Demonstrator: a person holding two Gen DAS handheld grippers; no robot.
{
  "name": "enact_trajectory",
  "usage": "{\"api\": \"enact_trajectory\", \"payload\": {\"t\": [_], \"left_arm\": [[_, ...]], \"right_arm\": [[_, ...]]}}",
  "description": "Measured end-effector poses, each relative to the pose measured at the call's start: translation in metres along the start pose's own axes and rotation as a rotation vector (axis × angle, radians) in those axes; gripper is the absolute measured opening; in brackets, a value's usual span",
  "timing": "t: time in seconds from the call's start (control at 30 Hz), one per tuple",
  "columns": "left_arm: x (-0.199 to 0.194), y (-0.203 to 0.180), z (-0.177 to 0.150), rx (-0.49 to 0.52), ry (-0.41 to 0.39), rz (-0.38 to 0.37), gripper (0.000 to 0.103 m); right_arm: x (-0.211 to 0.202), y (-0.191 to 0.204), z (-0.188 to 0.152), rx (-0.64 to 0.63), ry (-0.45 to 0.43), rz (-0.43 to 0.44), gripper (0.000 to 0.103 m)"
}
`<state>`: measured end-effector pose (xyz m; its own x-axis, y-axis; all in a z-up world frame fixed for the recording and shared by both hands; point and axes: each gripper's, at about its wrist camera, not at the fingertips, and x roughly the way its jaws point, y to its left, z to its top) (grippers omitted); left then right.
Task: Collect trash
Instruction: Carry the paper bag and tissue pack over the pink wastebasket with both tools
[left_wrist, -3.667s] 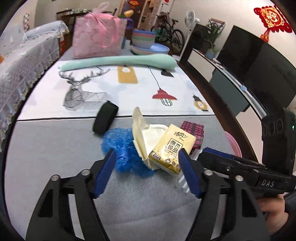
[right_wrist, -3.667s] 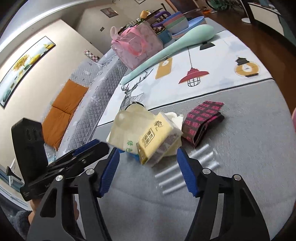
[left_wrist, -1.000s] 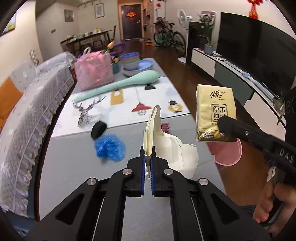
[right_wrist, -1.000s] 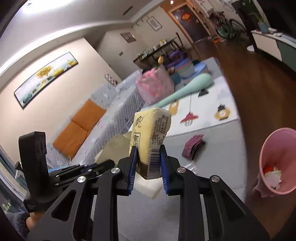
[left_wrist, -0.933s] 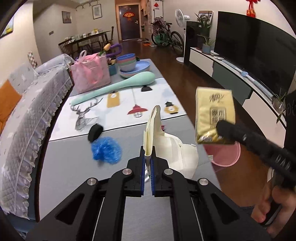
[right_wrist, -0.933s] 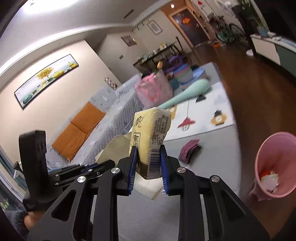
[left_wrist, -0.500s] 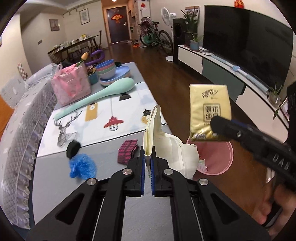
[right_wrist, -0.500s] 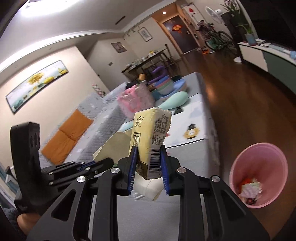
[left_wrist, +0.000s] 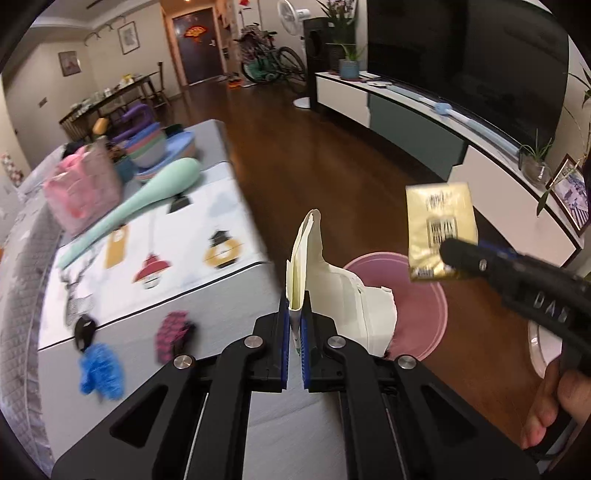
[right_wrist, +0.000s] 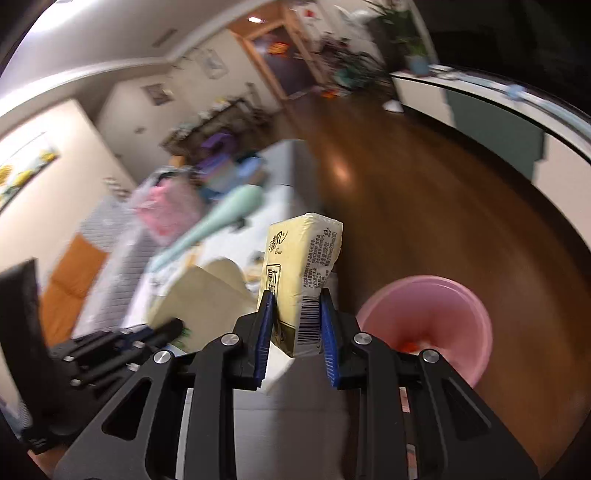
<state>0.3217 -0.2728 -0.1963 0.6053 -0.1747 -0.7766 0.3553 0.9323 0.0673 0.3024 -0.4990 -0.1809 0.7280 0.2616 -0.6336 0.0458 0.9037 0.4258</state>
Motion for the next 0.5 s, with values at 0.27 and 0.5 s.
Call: {"api": "enact_trajectory", "payload": {"t": [0.27, 0.5], "left_arm": [[0.065, -0.038, 0.006, -0.004, 0.091, -0.054, 0.005], [0.112, -0.059, 0.001, 0.028, 0.202, -0.079, 0.005]], "right_arm": [[0.031, -0.062, 0.000, 0.107, 0.096, -0.134, 0.025], [0.061, -0.094, -0.006, 0.184, 0.170, -0.168, 0.028]]}}
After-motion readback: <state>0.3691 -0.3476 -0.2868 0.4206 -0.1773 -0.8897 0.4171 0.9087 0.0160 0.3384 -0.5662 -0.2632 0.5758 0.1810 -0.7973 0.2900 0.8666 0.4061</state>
